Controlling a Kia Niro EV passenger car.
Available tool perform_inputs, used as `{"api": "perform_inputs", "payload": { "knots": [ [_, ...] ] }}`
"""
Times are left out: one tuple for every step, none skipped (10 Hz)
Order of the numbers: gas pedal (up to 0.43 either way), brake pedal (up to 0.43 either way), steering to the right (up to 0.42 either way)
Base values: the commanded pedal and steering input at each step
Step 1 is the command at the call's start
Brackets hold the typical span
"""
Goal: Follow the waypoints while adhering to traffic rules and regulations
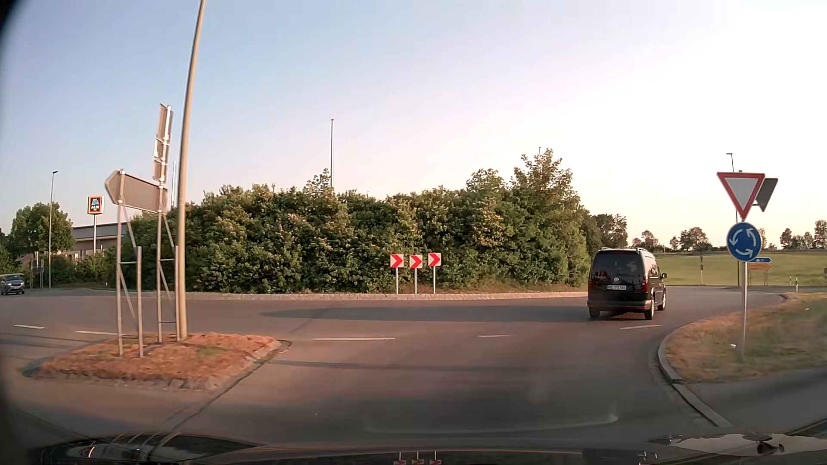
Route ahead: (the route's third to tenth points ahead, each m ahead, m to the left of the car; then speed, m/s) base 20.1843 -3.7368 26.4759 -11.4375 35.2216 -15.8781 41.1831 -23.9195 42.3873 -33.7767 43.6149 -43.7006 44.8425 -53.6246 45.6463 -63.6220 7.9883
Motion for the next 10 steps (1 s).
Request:
{"api": "perform_inputs", "payload": {
  "knots": [
    [0.000,0.018,0.133],
    [0.000,0.018,0.149],
    [0.000,0.006,0.163],
    [0.000,0.018,0.177],
    [0.000,0.018,0.193],
    [0.000,0.018,0.204],
    [0.020,0.018,0.210],
    [0.079,0.018,0.219],
    [0.087,0.018,0.230],
    [0.130,0.018,0.242]
  ]
}}
